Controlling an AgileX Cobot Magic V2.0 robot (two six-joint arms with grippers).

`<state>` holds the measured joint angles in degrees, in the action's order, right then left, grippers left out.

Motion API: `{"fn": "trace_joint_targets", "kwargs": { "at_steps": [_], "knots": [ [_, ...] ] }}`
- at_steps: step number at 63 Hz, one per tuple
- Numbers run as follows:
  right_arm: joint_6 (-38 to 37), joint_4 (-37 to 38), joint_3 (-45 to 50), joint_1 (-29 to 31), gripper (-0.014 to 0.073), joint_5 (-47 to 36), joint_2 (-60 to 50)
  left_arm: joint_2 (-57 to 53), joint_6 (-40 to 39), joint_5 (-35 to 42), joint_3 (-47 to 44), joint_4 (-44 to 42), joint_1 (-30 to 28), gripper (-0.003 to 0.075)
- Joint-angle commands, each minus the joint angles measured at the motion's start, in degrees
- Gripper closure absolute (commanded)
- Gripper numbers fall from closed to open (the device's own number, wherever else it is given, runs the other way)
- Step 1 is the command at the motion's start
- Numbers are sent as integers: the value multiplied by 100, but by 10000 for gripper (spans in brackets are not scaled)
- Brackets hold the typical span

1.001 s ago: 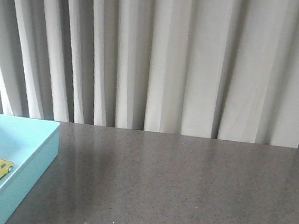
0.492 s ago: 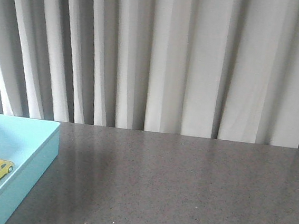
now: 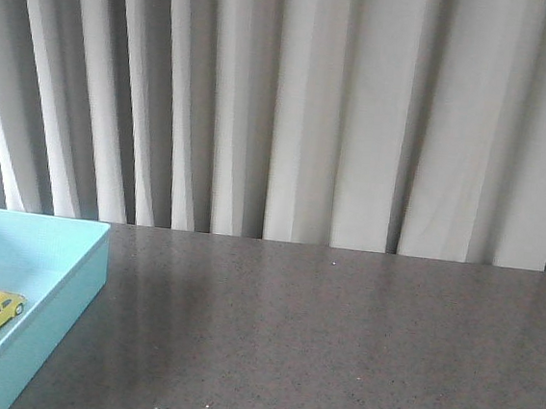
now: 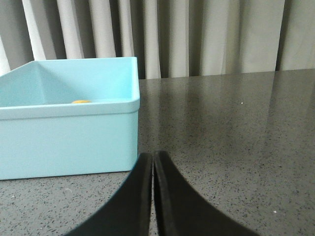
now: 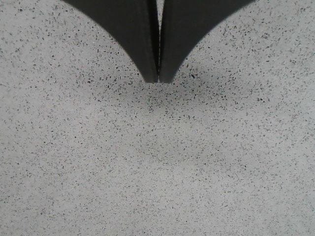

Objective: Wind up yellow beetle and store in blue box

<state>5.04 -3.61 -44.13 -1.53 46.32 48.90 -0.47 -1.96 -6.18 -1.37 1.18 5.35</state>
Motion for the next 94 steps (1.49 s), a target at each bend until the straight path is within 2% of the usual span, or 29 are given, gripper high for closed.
{"fn": "trace_joint_targets", "kwargs": {
  "at_steps": [1, 54, 70, 79, 94],
  "knots": [
    [1, 17, -138, -12, 601, -277, -54, -105, -37, 389, 38, 65, -3, 727],
    [1, 17, -138, -12, 601, -263, -54, -101, -29, 337, 51, 65, -3, 725],
    [87, 238, -123, 407, 601, -441, -1142, -101, -29, 337, 51, 65, -3, 725],
    [87, 234, 417, 587, 601, -1225, -1961, -101, -29, 337, 51, 65, -3, 725],
    [80, 28, 2566, 587, 601, -3691, -3327, -101, -29, 337, 51, 65, -3, 725]
  ]
}}
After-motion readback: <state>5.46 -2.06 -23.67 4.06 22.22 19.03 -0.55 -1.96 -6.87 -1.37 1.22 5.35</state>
